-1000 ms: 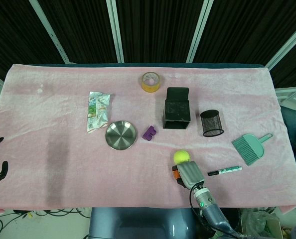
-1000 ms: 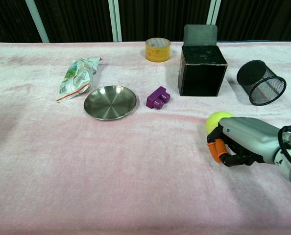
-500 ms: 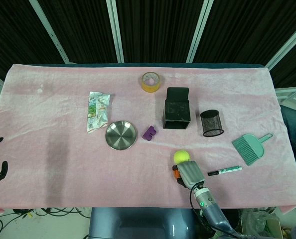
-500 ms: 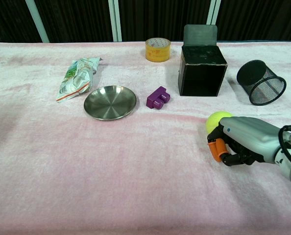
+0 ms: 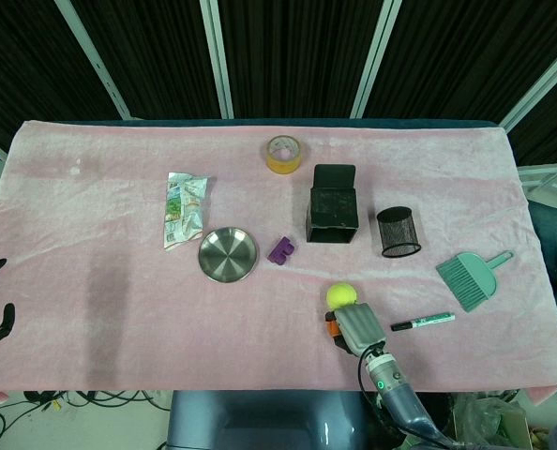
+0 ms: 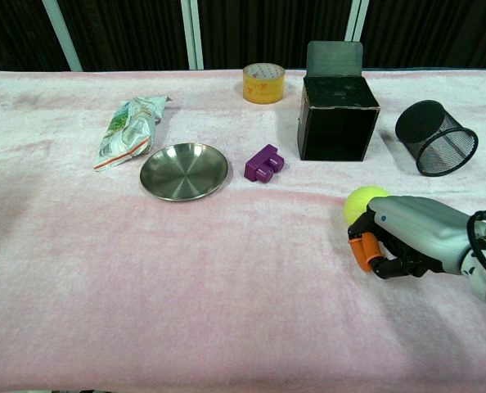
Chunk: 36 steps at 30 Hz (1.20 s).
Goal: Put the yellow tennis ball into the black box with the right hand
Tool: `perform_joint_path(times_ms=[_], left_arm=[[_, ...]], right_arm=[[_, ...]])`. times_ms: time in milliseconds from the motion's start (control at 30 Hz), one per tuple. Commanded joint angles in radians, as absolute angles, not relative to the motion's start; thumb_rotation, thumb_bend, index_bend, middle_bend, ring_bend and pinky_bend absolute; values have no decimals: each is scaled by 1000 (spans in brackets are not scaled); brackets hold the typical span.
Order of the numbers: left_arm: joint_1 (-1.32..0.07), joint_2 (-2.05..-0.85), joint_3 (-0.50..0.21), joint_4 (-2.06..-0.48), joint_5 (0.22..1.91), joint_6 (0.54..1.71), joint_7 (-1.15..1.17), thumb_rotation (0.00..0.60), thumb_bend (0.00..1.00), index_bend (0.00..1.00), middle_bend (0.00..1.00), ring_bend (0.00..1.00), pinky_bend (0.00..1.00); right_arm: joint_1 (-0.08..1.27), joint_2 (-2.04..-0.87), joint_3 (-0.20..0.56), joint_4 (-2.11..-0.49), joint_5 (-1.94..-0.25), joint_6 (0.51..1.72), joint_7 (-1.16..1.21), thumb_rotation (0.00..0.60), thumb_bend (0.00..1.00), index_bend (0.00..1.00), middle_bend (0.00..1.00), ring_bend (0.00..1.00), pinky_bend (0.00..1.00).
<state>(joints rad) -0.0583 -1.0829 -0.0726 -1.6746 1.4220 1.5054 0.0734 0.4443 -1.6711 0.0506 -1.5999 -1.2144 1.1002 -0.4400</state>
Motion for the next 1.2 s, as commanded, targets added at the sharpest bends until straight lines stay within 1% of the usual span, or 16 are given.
perform_joint_path(times_ms=[33,300,533,1000,1033,1200], left_arm=[[-58,-1083,-73,-1676,1422,1506,73,600,485,133,73,17,0],[-58,-1081,-76,-1675,1419,1507,69,600,485,133,73,16,0],[-59,-1081,-78,-1673,1416,1506,67,600,485,133,73,16,0],[-60,-1079,-83,-1673,1409,1506,65,600,485,134,73,17,0],[-60,-1079,-85,-1672,1407,1507,63,600,485,133,73,16,0],[-61,-1077,-86,-1671,1403,1504,60,600,485,134,73,17,0]], right_arm=[[452,-1680,56,-1580,-1210,1084,-429,600,751,1000,871,875,1000],[477,-1712,65,-1500,-1202,1040,-404,600,750,1000,872,875,1000],[510,-1732,99,-1455,-1200,1021,-395,600,750,1000,871,875,1000],[605,-1777,195,-1388,-1090,939,-423,600,751,1000,872,875,1000],[615,-1783,212,-1381,-1073,934,-420,600,750,1000,871,875,1000],[645,-1792,252,-1356,-1030,921,-421,600,750,1000,871,875,1000]])
